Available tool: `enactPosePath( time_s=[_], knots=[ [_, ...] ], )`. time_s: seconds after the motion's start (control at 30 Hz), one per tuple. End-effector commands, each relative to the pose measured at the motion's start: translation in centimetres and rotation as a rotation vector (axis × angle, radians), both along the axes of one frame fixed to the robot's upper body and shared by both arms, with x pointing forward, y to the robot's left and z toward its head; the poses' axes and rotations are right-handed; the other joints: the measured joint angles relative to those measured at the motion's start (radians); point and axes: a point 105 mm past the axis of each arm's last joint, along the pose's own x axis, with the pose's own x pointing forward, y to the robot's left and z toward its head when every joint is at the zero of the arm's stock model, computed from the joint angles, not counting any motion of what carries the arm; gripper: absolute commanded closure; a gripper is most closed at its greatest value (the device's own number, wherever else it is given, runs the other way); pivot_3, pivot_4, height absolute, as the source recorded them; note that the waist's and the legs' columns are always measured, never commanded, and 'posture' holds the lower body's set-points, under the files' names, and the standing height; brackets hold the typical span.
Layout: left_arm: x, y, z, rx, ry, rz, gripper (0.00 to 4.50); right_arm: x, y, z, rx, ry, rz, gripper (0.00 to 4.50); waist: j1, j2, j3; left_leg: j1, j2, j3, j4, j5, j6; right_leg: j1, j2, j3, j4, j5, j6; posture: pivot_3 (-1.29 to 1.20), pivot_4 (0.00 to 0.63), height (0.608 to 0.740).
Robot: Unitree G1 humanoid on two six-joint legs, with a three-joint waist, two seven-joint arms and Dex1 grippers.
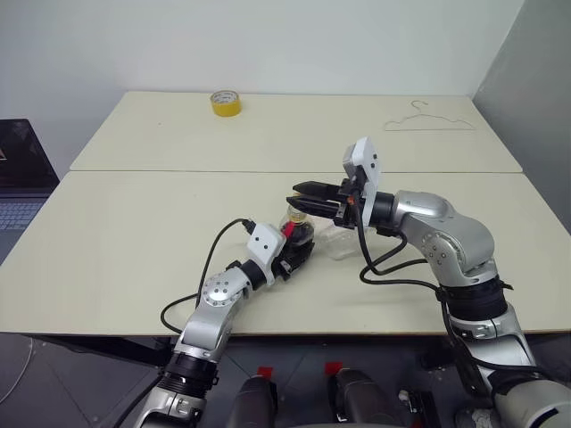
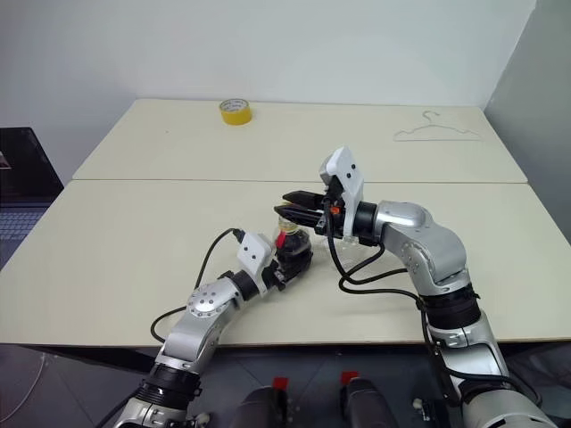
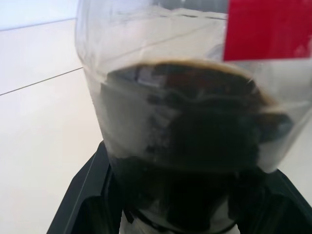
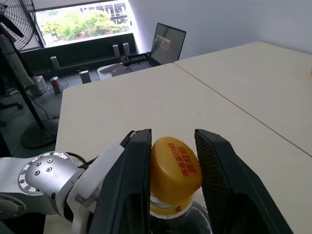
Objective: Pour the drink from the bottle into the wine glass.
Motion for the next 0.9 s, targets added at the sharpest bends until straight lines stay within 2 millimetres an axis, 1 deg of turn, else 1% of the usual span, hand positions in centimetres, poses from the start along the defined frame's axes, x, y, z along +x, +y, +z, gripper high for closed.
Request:
enactPosePath(
  time_s=[0.03, 0.13, 0.17, 0.2, 0.27, 0.3, 0.33, 0.4, 0.47, 0.53, 0.7, 0.8, 0.9],
  knots=[
    [-1.2, 2.0, -5.9, 0.098, 0.214, 0.056, 1.87, 0.9, -1.2, 2.2, 0.045, -0.081, -0.063, 3.25, 0.000, 0.000, 0.000, 0.000, 0.000, 0.000, 0.000, 0.000, 0.000, 0.000, 0.000, 0.000, 0.000, 0.000, 0.000, 0.00, 0.150, 0.740],
    [-0.1, 3.8, -5.1, 0.077, 0.196, 0.126, 1.87, 2.6, -3.0, 2.7, 0.059, -0.101, -0.161, 3.25, -0.002, 0.000, 0.000, 0.000, 0.000, 0.001, 0.000, 0.000, 0.000, 0.000, 0.000, 0.000, 0.000, 0.000, 0.000, 0.00, 0.150, 0.740],
    [0.6, 5.0, -4.5, 0.061, 0.186, 0.177, 1.87, 3.5, -4.0, 3.0, 0.066, -0.110, -0.218, 3.25, -0.003, 0.000, 0.000, 0.000, 0.000, 0.001, 0.000, 0.000, 0.000, 0.000, 0.000, 0.000, 0.000, 0.000, 0.000, 0.00, 0.150, 0.740],
    [1.1, 5.9, -4.1, 0.049, 0.179, 0.211, 1.87, 4.0, -4.8, 3.2, 0.071, -0.117, -0.255, 3.25, -0.003, 0.000, 0.000, 0.001, 0.000, 0.001, 0.001, 0.000, 0.000, 0.000, 0.001, 0.000, 0.000, 0.000, -0.001, 0.00, 0.150, 0.740],
    [2.2, 8.4, -3.1, 0.035, 0.154, 0.299, 1.87, 5.1, -6.6, 3.4, 0.079, -0.127, -0.336, 3.25, -0.011, 0.000, 0.000, 0.001, 0.001, 0.001, 0.001, 0.000, 0.000, 0.000, 0.002, 0.000, 0.001, 0.000, -0.002, 0.00, 0.150, 0.740],
    [2.5, 9.1, -2.8, 0.028, 0.149, 0.324, 1.87, 5.4, -7.1, 3.4, 0.080, -0.129, -0.357, 3.25, -0.017, 0.000, 0.000, 0.002, 0.002, 0.001, 0.001, 0.000, 0.000, 0.000, 0.003, 0.001, 0.001, 0.000, -0.003, 0.00, 0.150, 0.740],
    [2.9, 10.5, -2.2, 0.031, 0.133, 0.366, 1.87, 6.0, -8.1, 3.3, 0.079, -0.131, -0.407, 3.25, -0.024, 0.000, 0.000, 0.002, 0.002, 0.001, 0.001, 0.000, 0.001, 0.000, 0.004, 0.001, 0.001, 0.000, -0.003, 0.00, 0.150, 0.740],
    [3.4, 12.5, -1.5, 0.042, 0.116, 0.420, 1.87, 6.9, -9.7, 3.0, 0.074, -0.131, -0.478, 3.25, -0.036, 0.000, 0.000, 0.004, 0.003, 0.001, 0.001, 0.001, 0.001, 0.000, 0.005, 0.003, 0.003, 0.001, -0.004, 0.00, 0.150, 0.740],
    [3.9, 15.4, -1.0, 0.061, 0.108, 0.510, 1.87, 7.9, -11.9, 2.0, 0.051, -0.117, -0.580, 3.25, -0.047, 0.000, 0.000, 0.005, 0.003, 0.002, 0.000, 0.001, 0.001, 0.000, 0.006, 0.003, 0.005, 0.001, -0.004, 0.00, 0.150, 0.740],
    [4.1, 17.7, -0.8, 0.081, 0.107, 0.580, 1.87, 8.5, -13.3, 1.1, 0.023, -0.104, -0.655, 3.25, -0.052, 0.000, 0.000, 0.005, 0.003, 0.002, 0.000, 0.001, 0.001, -0.001, 0.006, 0.004, 0.007, 0.002, -0.003, 0.00, 0.150, 0.740],
    [4.5, 21.4, -0.1, 0.033, 0.102, 0.720, 1.87, 9.7, -16.0, -1.3, -0.019, -0.055, -0.803, 3.25, -0.055, 0.000, 0.000, 0.005, 0.003, 0.005, -0.002, 0.001, 0.001, -0.004, 0.006, 0.006, 0.010, 0.002, -0.002, 0.00, 0.150, 0.740],
    [4.6, 22.5, 0.0, 0.017, 0.104, 0.769, 1.87, 10.1, -17.1, -2.2, -0.030, -0.041, -0.868, 3.25, -0.055, 0.000, 0.000, 0.005, 0.003, 0.006, -0.002, 0.001, 0.001, -0.005, 0.006, 0.007, 0.011, 0.003, -0.002, 0.00, 0.150, 0.740],
    [4.7, 23.4, 0.0, -0.014, 0.108, 0.821, 1.87, 10.2, -17.5, -2.4, -0.022, -0.038, -0.893, 3.25, -0.055, 0.000, 0.000, 0.005, 0.003, 0.006, -0.002, 0.001, 0.001, -0.005, 0.006, 0.007, 0.011, 0.003, -0.001, 0.00, 0.150, 0.740]
  ],
)
